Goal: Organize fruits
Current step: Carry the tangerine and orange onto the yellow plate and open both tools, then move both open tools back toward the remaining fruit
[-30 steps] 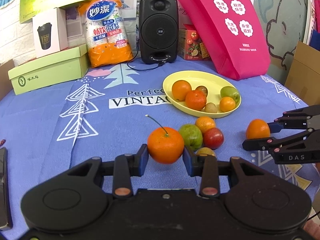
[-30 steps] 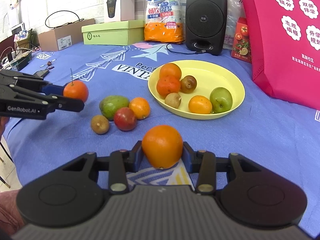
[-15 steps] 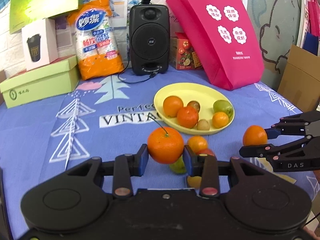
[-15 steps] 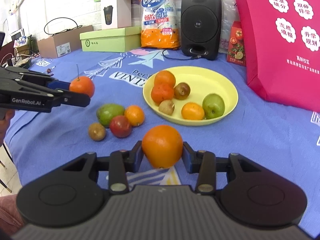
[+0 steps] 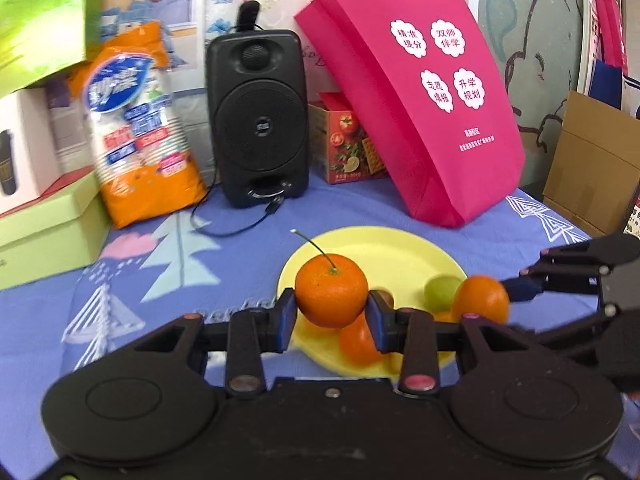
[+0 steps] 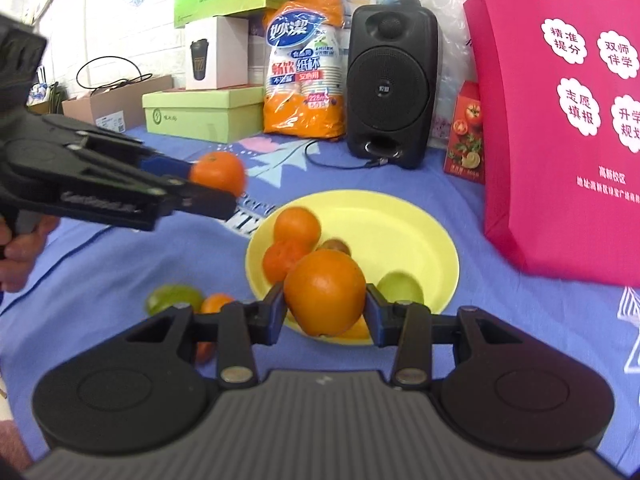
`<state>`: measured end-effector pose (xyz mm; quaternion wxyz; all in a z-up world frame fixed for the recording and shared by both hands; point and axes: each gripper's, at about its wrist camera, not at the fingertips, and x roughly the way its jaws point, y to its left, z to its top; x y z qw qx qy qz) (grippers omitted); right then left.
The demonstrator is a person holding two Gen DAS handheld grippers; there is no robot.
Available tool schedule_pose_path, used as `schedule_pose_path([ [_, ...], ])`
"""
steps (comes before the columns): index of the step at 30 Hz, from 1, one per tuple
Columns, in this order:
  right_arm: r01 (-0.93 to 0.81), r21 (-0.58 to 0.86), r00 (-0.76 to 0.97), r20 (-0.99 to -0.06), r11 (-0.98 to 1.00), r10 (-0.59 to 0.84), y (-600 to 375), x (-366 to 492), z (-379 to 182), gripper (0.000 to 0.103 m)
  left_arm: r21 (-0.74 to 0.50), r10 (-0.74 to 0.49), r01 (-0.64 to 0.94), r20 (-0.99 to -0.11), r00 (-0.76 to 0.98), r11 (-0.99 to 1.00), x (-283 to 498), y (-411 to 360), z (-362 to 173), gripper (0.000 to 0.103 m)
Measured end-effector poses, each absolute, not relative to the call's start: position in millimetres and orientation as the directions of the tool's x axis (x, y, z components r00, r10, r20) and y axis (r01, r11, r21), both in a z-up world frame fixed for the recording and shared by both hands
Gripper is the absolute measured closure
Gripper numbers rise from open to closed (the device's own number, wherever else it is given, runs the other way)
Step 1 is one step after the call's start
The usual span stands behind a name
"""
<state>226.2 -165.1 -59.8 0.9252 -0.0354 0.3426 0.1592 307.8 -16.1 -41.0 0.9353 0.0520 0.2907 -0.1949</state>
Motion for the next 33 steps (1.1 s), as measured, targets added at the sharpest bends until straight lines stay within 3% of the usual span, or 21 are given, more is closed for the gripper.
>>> schedule_pose_path([
  [10,-0.295,0.044,0.71,-0.659,0.954,0.25,-170.2,268.6,-73.3,0.063,0.019,-0.324,0.427,-0.623,0.712,0.904,384.1,-59.2,-59.8,0.065],
  [11,-0.293,0.04,0.709,-0.661,0.955,0.245,-170.4,272.1,-74.3,0.063,0.019,-0.314,0.418,-0.63,0.71,0.908,387.8,-61.0,-62.9,0.06],
  [12,-0.295,0.033,0.704,-0.668,0.955,0.241,-169.9,275.7,-75.4,0.062,0.022,-0.304,0.408,-0.631,0.714,0.913,390.4,-61.7,-64.7,0.042],
  [14,-0.292,0.012,0.705,-0.673,0.956,0.224,-167.4,278.5,-74.5,0.056,0.04,-0.283,0.384,-0.607,0.743,0.922,385.7,-58.4,-62.8,0.027],
  [15,-0.285,0.009,0.714,-0.665,0.959,0.218,-167.7,277.1,-72.9,0.052,0.049,-0.278,0.381,-0.599,0.751,0.923,382.4,-55.6,-60.6,0.027],
  [23,-0.277,0.023,0.726,-0.65,0.96,0.226,-173.3,247.9,-65.6,0.052,0.04,-0.245,0.319,-0.552,0.797,0.947,331.0,-13.3,-45.0,0.027],
  [33,-0.31,0.057,0.69,-0.673,0.949,0.266,-164.9,206.1,-69.4,0.052,-0.03,-0.172,0.199,-0.635,0.753,0.98,267.9,39.1,-76.5,0.027],
])
